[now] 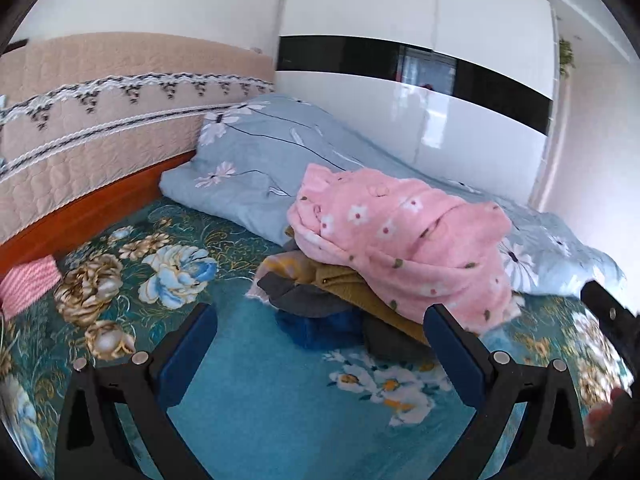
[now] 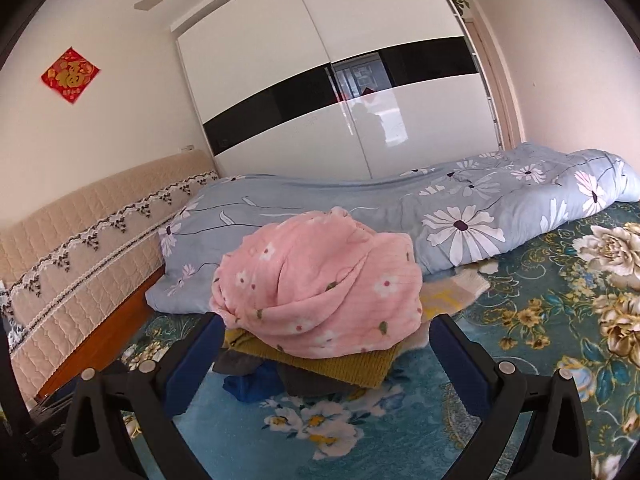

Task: Fold clothes
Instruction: 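Move both grippers toward the pink fleece garment on the clothes pile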

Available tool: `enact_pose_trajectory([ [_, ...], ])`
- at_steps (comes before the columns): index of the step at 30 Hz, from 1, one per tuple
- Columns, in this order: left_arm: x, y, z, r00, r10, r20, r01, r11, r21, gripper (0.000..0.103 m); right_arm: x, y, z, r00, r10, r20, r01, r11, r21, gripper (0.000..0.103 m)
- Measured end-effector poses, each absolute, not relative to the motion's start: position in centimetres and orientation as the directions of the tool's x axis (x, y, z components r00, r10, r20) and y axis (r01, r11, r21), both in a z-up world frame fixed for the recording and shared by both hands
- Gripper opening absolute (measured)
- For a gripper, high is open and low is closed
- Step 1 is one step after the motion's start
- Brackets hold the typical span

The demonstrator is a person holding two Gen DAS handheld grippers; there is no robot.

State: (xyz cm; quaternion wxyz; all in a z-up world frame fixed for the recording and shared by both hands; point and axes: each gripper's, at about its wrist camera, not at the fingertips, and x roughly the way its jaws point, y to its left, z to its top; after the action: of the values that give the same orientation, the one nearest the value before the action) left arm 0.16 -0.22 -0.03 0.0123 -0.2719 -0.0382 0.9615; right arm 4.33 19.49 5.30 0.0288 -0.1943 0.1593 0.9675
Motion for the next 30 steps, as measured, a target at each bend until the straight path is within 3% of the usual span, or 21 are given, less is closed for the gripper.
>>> enact_pose_trajectory([
  [8, 1.7, -2.3, -0.3, -0.847, 0.054, -0.529, -0.006, -0.996, -0.092, 0.103, 2.3, 19.5, 4.6, -0.9, 0.011, -0.436, -0.122, -0.966, 0.229, 0.103],
  [12, 1.7, -1.7, -0.8, -0.814, 0.027, -0.58, 0.058, -0.99, -0.127, 0.103, 0.9, 19.4, 4.1, -0.887, 0.009, -0.462, -0.121, -0.969, 0.214, 0.103],
  [20, 0.1, 0.9, -2.8, -0.786, -0.053, -0.617, 0.117, -0.991, -0.065, 0.103, -1.9, 19.6, 3.0, -0.849, -0.013, -0.528, -0.106, -0.975, 0.195, 0.103],
  [30, -0.9, -1.9, -5.5, -0.721, -0.024, -0.693, 0.223, -0.954, -0.199, 0.103, -5.0, 17.1, 0.8, -0.752, -0.113, -0.649, 0.0, -0.985, 0.171, 0.103],
])
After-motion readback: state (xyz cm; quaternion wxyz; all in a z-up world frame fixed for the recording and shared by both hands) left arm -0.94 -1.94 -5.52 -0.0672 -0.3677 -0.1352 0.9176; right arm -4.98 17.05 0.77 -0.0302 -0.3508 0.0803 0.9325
